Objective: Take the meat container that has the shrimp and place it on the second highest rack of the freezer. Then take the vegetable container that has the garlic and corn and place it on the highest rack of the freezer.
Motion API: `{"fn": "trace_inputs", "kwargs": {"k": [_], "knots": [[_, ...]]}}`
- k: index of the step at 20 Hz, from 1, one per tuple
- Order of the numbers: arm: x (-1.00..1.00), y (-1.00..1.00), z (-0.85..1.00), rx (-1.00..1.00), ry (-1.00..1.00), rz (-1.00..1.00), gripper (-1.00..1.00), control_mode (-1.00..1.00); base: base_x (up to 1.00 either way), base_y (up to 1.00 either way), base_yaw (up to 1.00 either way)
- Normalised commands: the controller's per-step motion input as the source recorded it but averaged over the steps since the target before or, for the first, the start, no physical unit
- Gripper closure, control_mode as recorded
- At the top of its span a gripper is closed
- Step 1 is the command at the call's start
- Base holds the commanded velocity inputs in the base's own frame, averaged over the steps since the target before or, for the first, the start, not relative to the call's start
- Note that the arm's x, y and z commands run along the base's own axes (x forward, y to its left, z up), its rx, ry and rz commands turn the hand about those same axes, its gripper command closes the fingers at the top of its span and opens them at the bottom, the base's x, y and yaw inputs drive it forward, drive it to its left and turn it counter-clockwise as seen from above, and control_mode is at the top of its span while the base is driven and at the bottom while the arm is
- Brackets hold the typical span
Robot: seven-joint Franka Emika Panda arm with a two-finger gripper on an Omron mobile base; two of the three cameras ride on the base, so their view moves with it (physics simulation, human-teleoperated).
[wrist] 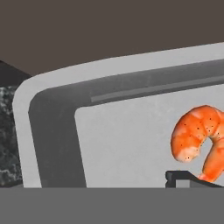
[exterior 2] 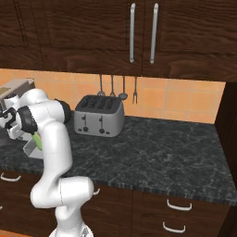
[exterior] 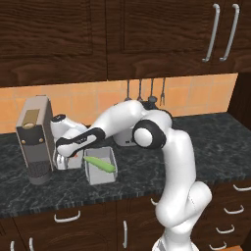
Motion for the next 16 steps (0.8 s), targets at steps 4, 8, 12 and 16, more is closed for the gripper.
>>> {"fn": "trace_inputs", "kwargs": {"k": [4, 8, 12, 16], "knots": [[0.00, 0.00, 0.00, 0.00, 0.00, 0.00, 1.00, -1.00, 0.00, 0.00, 0.00], [0.00, 0.00, 0.00, 0.00, 0.00, 0.00, 1.00, -1.00, 0.00, 0.00, 0.00], [-0.01, 0.00, 0.10, 0.00, 0.00, 0.00, 1.00, -1.00, 0.00, 0.00, 0.00], [0.00, 0.00, 0.42, 0.00, 0.00, 0.00, 1.00, -1.00, 0.00, 0.00, 0.00]]}}
